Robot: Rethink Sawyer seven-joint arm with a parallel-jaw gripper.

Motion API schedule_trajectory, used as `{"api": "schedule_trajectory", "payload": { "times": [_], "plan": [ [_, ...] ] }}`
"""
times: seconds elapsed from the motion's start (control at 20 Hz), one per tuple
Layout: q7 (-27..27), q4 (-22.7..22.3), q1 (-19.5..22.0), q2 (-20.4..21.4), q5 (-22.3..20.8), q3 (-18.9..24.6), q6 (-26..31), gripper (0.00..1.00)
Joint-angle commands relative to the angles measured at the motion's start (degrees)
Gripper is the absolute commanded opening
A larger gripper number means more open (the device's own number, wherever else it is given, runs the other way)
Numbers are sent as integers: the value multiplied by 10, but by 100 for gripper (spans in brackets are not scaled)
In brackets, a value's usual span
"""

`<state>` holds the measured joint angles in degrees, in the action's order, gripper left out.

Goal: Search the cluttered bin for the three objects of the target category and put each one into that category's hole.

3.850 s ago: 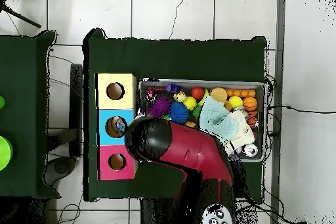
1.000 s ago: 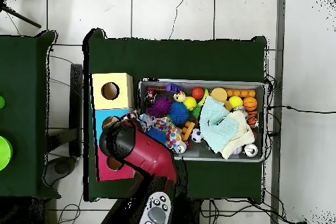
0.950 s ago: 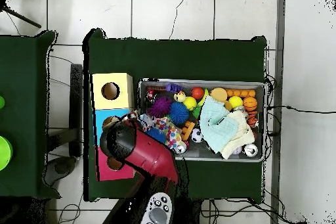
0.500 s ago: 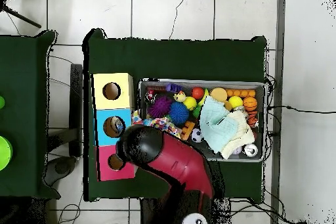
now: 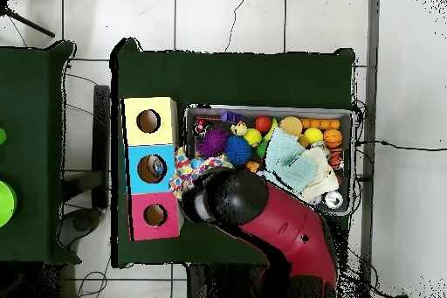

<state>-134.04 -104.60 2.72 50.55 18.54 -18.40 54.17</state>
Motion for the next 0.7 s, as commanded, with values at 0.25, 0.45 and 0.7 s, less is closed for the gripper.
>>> {"api": "schedule_trajectory", "payload": {
  "times": [0.25,0.45,0.7],
  "plan": [
    [9,19,-5,3,-35,76,-12,0],
    [-5,48,-9,12,-50,72,44,0],
    [-11,101,-12,24,-84,65,119,0]
  ]
}}
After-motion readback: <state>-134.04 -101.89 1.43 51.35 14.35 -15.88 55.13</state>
